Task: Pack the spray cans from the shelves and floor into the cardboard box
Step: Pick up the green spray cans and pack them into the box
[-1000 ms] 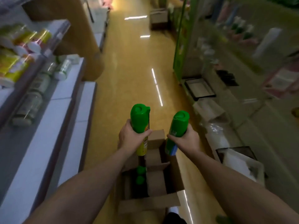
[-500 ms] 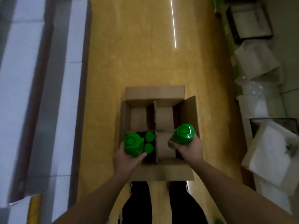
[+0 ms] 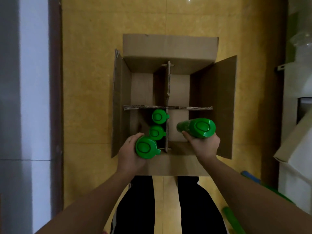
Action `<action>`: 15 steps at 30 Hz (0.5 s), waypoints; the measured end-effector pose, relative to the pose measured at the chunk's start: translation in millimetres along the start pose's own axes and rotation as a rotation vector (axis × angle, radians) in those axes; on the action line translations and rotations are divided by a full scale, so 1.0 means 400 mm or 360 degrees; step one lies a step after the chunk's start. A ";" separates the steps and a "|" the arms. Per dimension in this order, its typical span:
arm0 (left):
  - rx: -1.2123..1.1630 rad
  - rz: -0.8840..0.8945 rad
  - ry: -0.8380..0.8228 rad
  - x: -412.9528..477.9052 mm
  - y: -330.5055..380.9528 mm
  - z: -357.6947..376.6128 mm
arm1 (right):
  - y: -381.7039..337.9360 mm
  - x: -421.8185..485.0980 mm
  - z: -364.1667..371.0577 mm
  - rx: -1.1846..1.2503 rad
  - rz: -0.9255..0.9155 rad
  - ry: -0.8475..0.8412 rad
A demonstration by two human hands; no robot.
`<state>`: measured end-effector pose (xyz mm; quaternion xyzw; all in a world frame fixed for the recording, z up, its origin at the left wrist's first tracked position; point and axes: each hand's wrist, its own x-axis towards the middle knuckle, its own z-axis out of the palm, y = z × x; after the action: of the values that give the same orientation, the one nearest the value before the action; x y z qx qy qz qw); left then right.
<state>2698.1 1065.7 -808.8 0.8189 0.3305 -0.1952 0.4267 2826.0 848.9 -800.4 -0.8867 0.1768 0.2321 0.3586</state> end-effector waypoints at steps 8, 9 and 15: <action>0.0007 0.0069 -0.0210 0.036 -0.088 0.059 | 0.068 0.071 0.089 0.0020 -0.0022 0.0026; 0.0015 0.0054 -0.0242 0.044 -0.098 0.068 | 0.078 0.079 0.099 0.0032 -0.0030 0.0022; -0.0016 0.0075 -0.0334 0.082 -0.134 0.137 | 0.143 0.134 0.149 0.0114 -0.0049 0.0025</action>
<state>2681.4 1054.9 -889.8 0.7994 0.2655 -0.2681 0.4675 2826.1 845.0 -898.7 -0.8777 0.1743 0.2131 0.3922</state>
